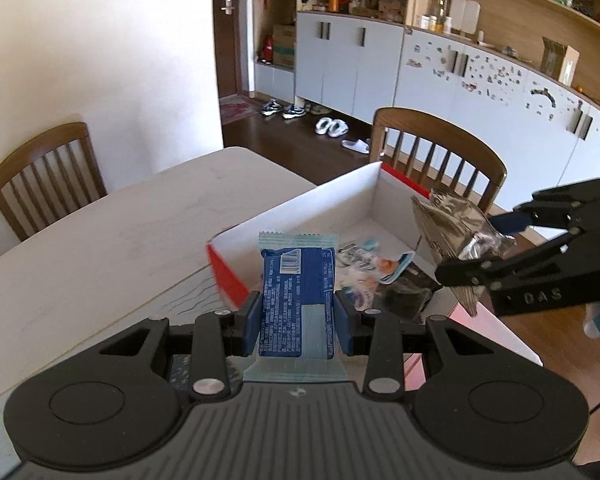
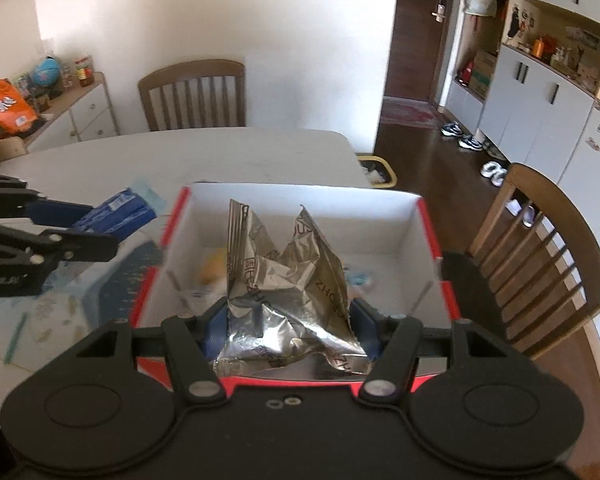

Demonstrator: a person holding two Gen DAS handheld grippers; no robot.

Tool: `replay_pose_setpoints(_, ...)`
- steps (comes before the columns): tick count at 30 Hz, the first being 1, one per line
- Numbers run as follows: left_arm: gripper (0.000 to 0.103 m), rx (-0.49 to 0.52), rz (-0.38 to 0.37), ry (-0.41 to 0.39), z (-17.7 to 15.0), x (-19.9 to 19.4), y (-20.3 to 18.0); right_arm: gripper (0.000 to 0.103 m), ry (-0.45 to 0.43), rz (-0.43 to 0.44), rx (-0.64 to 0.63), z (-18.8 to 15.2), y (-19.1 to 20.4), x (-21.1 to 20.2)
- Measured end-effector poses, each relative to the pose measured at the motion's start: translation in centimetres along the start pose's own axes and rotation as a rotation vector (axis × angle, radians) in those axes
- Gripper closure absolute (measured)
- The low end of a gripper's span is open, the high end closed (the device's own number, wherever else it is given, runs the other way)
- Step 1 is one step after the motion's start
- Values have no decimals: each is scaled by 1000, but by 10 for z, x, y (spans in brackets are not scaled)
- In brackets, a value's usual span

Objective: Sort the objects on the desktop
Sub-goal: 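Carry the wafer bar and foil bag over the red shoebox, then lower both items into the box and open both tools to release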

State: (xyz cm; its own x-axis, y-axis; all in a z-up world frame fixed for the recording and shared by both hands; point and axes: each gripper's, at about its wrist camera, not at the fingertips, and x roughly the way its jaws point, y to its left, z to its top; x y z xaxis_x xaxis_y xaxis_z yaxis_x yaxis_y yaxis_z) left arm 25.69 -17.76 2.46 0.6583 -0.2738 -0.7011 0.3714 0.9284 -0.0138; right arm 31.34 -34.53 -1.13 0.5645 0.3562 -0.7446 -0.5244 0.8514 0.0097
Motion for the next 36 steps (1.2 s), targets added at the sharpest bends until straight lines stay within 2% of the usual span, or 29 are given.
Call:
replay_pose_setpoints(8,67,36,-19,27,12,27,-24,40,33,-26,4,3,-33,22)
replay_pose_setpoints(15,67,61,-4,58,23,55,-34,40,85,-22,-1,8,-49,52)
replay_pose_setpoints(18,67,61,8,79,26,69,-30,40,108,-16,10,9,-56,68)
replay_pose_setpoints(25,67,-10,11,155,30,101,-10,40,157,-3,37,11,-65,97)
replay_pose_setpoints(36,66,-11,40,234,36,138,-2,40,227,-5,3,11,-61,129)
